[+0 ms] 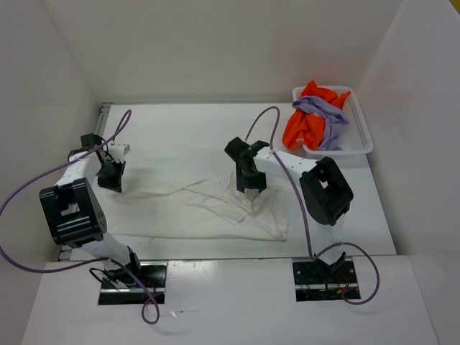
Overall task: Fold and stack the t-shirts
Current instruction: Fold the other side of the tshirt into a rectangle
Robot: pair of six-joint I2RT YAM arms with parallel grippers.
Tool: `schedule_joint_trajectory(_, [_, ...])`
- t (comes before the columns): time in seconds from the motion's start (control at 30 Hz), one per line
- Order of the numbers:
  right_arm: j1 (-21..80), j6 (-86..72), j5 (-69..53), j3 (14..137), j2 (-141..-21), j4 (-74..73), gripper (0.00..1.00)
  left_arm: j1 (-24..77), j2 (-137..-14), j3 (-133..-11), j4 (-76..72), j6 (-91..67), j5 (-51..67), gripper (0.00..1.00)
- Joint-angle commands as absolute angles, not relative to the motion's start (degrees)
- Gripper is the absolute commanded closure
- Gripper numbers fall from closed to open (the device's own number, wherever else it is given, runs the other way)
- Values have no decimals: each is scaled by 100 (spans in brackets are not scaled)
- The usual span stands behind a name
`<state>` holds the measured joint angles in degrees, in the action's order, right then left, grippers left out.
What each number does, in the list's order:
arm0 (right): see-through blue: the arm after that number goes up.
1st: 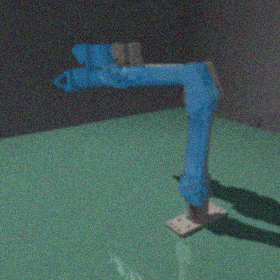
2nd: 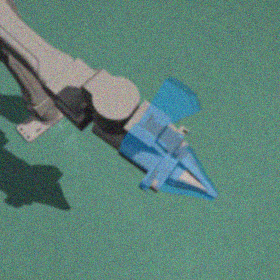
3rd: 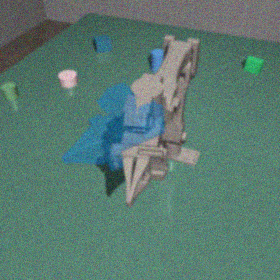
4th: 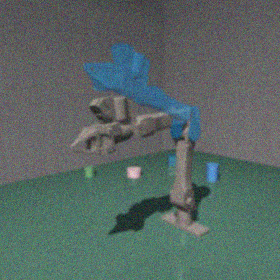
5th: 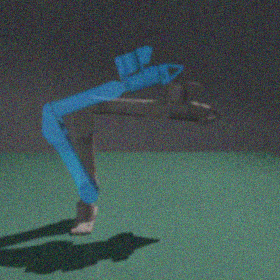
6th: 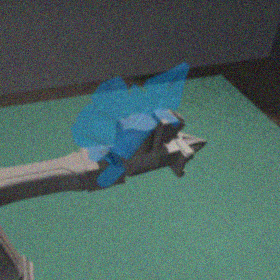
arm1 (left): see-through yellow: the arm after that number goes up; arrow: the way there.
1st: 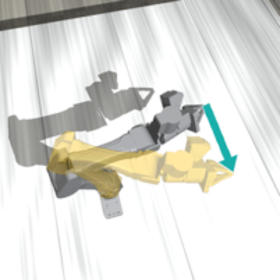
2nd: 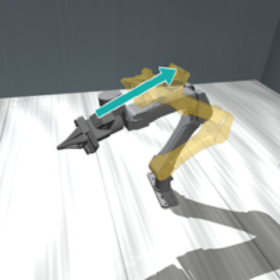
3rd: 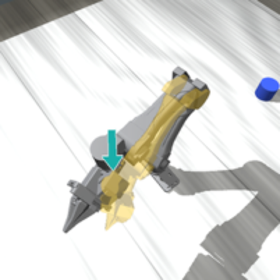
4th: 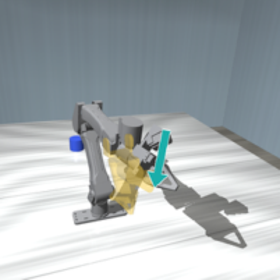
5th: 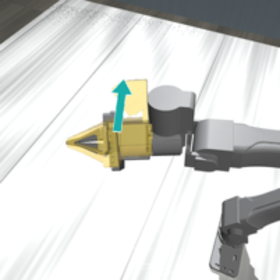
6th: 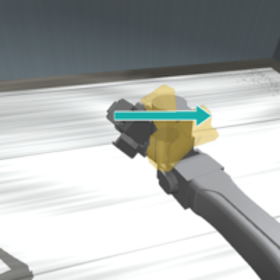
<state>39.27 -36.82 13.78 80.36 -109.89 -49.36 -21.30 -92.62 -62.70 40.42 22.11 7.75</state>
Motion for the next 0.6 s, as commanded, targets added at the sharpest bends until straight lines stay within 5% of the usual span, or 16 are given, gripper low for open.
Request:
schedule_joint_trajectory(0.0, [3946, -3788, 1695, 8104, -11057, -5107, 41, -2162, -9299, -6433, 4052, 2180, 896, 100])
schedule_joint_trajectory(0.1, [3946, -3788, 1784, 8104, -11109, -5106, 55, -2162, -9299, -6434, 3999, 2232, 896, 100])
schedule_joint_trajectory(0.23, [3946, -3788, 1995, 8227, -11109, -5159, 97, -2162, -9299, -6434, 3999, 2232, 896, 100])
schedule_joint_trajectory(0.57, [3420, -3200, 2128, 8762, -10521, -4265, 100, -2162, -9351, -7161, 3946, 2013, 1282, 100])
